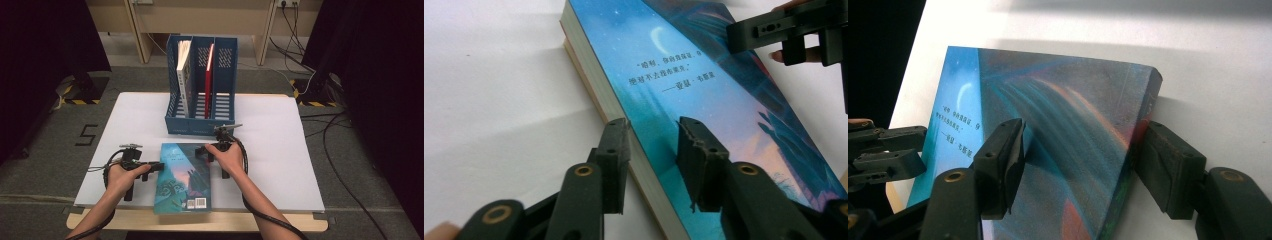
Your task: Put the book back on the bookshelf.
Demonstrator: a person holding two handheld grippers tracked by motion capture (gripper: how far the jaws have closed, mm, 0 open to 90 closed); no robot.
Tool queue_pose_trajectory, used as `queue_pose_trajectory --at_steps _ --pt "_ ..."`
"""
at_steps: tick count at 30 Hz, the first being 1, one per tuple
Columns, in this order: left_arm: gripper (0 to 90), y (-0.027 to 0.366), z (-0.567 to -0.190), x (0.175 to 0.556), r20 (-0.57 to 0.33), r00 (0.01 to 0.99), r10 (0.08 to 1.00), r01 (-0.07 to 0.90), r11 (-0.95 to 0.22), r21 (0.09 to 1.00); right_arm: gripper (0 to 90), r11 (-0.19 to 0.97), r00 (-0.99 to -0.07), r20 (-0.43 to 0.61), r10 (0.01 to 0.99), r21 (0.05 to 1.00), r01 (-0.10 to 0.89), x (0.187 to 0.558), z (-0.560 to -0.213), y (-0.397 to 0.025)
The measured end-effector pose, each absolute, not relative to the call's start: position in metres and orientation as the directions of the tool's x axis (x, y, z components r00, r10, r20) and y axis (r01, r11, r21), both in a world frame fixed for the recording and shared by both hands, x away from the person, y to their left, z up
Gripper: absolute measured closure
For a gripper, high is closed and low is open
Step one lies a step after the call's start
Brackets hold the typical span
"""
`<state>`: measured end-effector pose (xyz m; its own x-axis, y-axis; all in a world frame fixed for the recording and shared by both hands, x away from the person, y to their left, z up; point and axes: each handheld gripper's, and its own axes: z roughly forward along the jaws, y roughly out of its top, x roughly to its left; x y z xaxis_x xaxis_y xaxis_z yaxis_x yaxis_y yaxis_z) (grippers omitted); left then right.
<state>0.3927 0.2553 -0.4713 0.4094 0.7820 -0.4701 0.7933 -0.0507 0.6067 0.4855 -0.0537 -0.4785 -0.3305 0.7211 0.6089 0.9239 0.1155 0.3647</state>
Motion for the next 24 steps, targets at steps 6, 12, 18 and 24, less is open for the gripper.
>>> queue_pose_trajectory --at_steps 6,12,18,24 --pt "65.8 0.255 -0.471 0.393 -0.476 0.398 0.784 0.802 -0.045 0.596 44.2 0.093 -0.295 0.624 0.723 0.336 0.937 0.486 -0.478 -0.053" --pt "65.8 0.254 -0.469 0.393 -0.456 0.397 0.797 0.805 -0.063 0.59 55.7 0.071 -0.294 0.631 0.718 0.353 0.933 0.485 -0.47 -0.057" --pt "65.9 0.255 -0.468 0.393 -0.443 0.397 0.804 0.804 -0.072 0.59 61.2 0.076 -0.311 0.61 0.729 0.379 0.922 0.481 -0.457 -0.054" --pt "65.9 0.255 -0.467 0.393 -0.444 0.396 0.804 0.806 -0.072 0.587 57.9 0.089 -0.305 0.6 0.74 0.362 0.928 0.483 -0.457 -0.052"
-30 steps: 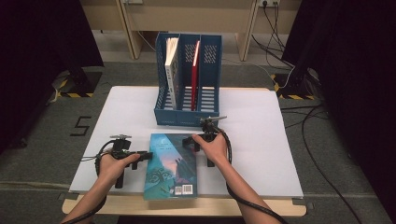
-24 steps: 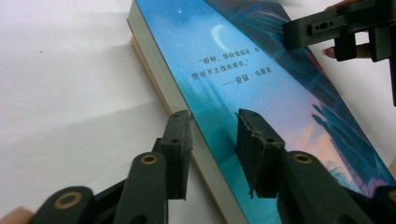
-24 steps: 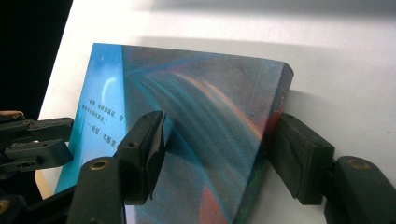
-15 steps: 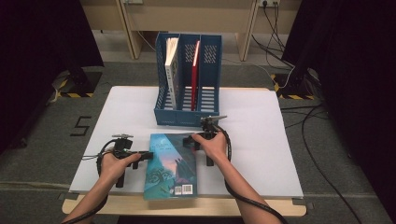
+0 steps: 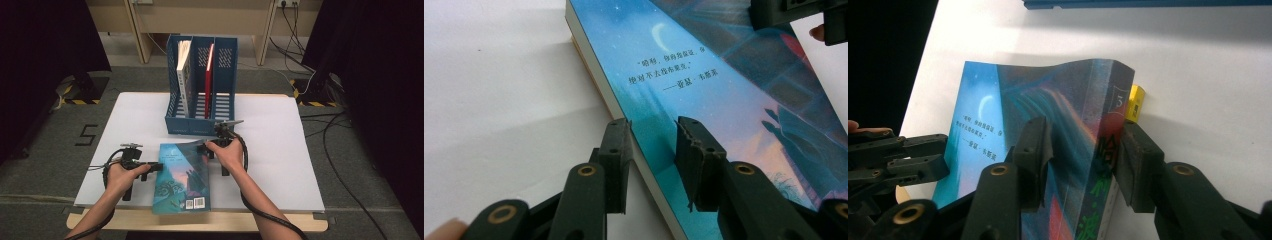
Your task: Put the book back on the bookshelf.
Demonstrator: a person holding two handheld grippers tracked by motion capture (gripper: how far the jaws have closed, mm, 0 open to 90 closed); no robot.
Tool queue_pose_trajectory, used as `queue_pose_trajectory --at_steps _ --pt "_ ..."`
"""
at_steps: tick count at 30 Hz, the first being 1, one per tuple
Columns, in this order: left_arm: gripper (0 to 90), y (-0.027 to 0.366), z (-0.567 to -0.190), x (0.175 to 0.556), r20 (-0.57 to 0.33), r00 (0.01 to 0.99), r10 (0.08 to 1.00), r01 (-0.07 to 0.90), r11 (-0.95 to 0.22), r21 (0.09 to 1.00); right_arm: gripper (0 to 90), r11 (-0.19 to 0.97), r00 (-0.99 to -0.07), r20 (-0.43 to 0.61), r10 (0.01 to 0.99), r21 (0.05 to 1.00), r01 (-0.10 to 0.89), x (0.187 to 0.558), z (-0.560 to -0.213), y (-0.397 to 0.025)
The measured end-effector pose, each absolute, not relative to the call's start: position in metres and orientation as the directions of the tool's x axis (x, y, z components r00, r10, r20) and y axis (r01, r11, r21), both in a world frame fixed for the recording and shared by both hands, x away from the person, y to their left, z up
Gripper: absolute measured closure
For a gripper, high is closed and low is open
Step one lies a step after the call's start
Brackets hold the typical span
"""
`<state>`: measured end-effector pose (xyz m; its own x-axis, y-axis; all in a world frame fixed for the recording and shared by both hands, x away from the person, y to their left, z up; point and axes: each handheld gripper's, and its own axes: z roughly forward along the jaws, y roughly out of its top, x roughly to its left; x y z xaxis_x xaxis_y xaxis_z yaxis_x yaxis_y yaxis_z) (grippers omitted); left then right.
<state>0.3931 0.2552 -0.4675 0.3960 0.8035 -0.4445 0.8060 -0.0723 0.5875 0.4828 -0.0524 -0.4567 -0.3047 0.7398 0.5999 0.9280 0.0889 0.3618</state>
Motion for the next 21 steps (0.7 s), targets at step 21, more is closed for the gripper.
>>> queue_pose_trajectory --at_steps 21 --pt "65.9 0.253 -0.467 0.392 -0.437 0.397 0.807 0.799 -0.07 0.597 41.6 0.115 -0.304 0.633 0.712 0.322 0.94 0.49 -0.478 -0.049"
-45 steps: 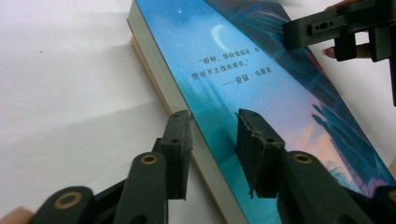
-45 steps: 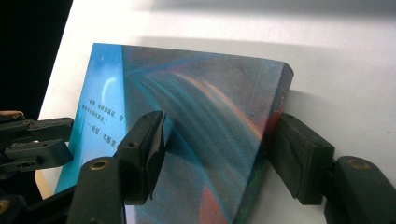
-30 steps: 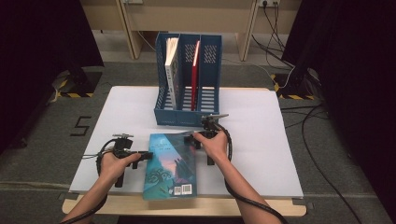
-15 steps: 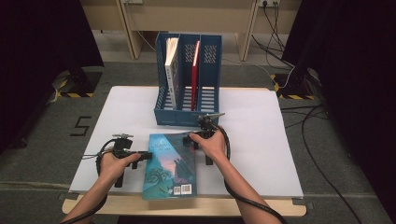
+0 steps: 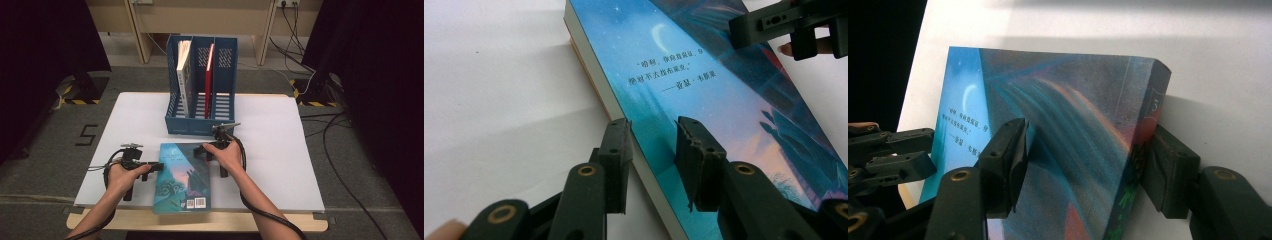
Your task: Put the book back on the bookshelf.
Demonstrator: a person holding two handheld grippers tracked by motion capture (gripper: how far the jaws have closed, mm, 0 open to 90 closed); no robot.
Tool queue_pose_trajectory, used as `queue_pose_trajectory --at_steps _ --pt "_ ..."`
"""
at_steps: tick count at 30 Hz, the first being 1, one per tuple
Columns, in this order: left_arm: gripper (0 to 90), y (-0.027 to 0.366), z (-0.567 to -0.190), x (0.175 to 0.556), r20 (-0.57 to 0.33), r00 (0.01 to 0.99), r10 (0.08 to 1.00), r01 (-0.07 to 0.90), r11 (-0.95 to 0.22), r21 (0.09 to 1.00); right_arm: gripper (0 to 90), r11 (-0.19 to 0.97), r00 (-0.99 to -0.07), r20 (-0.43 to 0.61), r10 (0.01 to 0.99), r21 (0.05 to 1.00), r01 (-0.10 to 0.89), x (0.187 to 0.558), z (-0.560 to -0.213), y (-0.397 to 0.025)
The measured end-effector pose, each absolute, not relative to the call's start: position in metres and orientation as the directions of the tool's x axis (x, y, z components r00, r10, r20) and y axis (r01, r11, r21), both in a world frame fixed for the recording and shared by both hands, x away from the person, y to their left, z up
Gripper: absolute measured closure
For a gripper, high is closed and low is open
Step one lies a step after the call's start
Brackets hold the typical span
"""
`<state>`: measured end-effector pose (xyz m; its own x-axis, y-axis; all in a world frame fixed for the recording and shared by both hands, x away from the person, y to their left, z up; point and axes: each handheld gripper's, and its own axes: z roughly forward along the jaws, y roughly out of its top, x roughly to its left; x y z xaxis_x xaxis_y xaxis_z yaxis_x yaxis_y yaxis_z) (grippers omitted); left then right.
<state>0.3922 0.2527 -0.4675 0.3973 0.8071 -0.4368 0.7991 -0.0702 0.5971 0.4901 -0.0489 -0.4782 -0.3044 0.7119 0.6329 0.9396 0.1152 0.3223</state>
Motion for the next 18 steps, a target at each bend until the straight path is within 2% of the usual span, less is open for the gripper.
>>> queue_pose_trajectory --at_steps 2,7,10,18 --pt "66.0 0.252 -0.467 0.392 -0.431 0.396 0.811 0.798 -0.072 0.598 45.0 0.113 -0.302 0.632 0.713 0.321 0.94 0.49 -0.478 -0.05" --pt "66.7 0.249 -0.465 0.393 -0.41 0.397 0.821 0.794 -0.083 0.602 61.4 0.078 -0.295 0.65 0.7 0.341 0.937 0.487 -0.467 -0.059" --pt "67.2 0.247 -0.466 0.394 -0.417 0.395 0.818 0.792 -0.074 0.606 67.9 0.06 -0.291 0.676 0.678 0.343 0.937 0.485 -0.457 -0.065" --pt "66.8 0.222 -0.466 0.402 -0.399 0.432 0.809 0.771 -0.102 0.629 70.5 0.054 -0.308 0.635 0.708 0.387 0.921 0.484 -0.436 -0.083"
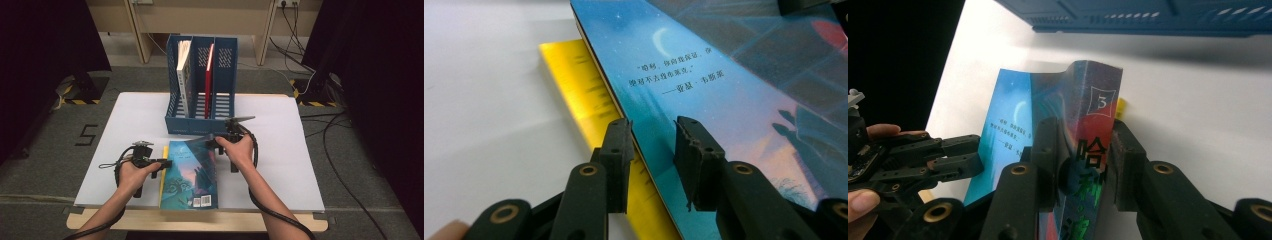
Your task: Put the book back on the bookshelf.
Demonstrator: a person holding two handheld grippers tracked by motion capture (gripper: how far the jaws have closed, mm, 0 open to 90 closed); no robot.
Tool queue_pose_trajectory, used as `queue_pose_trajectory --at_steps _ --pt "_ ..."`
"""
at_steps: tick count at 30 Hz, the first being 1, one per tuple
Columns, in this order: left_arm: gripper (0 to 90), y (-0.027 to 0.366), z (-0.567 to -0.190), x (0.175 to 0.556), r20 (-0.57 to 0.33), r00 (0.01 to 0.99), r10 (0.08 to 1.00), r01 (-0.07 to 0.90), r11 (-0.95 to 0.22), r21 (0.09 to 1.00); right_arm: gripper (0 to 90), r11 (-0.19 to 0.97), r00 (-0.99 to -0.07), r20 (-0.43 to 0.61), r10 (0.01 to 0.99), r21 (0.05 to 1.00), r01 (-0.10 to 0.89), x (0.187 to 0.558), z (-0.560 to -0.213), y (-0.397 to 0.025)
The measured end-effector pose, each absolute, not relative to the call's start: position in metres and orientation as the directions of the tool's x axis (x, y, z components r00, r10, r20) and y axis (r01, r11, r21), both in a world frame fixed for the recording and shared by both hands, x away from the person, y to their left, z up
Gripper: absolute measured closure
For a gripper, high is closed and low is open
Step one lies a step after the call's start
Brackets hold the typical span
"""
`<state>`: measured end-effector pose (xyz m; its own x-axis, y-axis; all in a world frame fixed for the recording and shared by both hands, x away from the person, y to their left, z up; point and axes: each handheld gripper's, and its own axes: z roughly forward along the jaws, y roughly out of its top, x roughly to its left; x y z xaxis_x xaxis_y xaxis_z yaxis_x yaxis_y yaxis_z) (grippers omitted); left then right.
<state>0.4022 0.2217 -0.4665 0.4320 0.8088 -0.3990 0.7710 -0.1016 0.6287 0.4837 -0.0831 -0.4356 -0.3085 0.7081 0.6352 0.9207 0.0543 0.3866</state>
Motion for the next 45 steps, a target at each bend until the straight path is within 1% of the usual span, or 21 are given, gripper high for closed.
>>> queue_pose_trajectory --at_steps 3,7,11,15,17,18,21,30,36,39,43,45 --pt "66.9 0.218 -0.466 0.405 -0.398 0.439 0.806 0.773 -0.114 0.624 69.4 0.036 -0.29 0.642 0.709 0.378 0.925 0.482 -0.433 -0.089" --pt "67.0 0.22 -0.468 0.406 -0.421 0.431 0.799 0.78 -0.095 0.618 67.4 0.057 -0.299 0.636 0.711 0.372 0.926 0.484 -0.435 -0.09" --pt "66.9 0.219 -0.467 0.405 -0.413 0.433 0.801 0.777 -0.099 0.621 66.6 0.104 -0.308 0.662 0.683 0.329 0.939 0.486 -0.442 -0.084" --pt "66.9 0.219 -0.467 0.405 -0.407 0.436 0.803 0.774 -0.103 0.625 67.5 0.098 -0.294 0.684 0.668 0.311 0.945 0.487 -0.446 -0.082" --pt "66.9 0.219 -0.467 0.405 -0.402 0.44 0.803 0.772 -0.109 0.626 68.0 0.126 -0.304 0.686 0.661 0.298 0.946 0.487 -0.45 -0.077" --pt "66.9 0.219 -0.467 0.405 -0.403 0.439 0.803 0.77 -0.105 0.629 67.8 0.122 -0.295 0.684 0.668 0.29 0.949 0.486 -0.45 -0.075" --pt "66.8 0.219 -0.468 0.404 -0.404 0.441 0.801 0.768 -0.104 0.632 68.7 0.125 -0.303 0.686 0.661 0.298 0.946 0.487 -0.451 -0.075" --pt "66.9 0.219 -0.468 0.403 -0.4 0.441 0.803 0.765 -0.104 0.636 67.7 0.108 -0.294 0.695 0.657 0.3 0.948 0.488 -0.451 -0.077" --pt "67.0 0.218 -0.468 0.403 -0.396 0.441 0.805 0.763 -0.105 0.638 67.0 0.109 -0.303 0.677 0.671 0.313 0.943 0.486 -0.45 -0.075" --pt "66.9 0.218 -0.467 0.403 -0.392 0.443 0.806 0.762 -0.108 0.639 66.4 0.121 -0.324 0.663 0.675 0.334 0.935 0.485 -0.451 -0.074" --pt "66.7 0.219 -0.468 0.403 -0.39 0.445 0.806 0.759 -0.109 0.641 72.3 0.118 -0.319 0.693 0.647 0.322 0.939 0.486 -0.451 -0.075" --pt "66.7 0.219 -0.468 0.402 -0.395 0.446 0.803 0.756 -0.102 0.646 73.3 0.112 -0.313 0.701 0.641 0.317 0.942 0.486 -0.449 -0.075"
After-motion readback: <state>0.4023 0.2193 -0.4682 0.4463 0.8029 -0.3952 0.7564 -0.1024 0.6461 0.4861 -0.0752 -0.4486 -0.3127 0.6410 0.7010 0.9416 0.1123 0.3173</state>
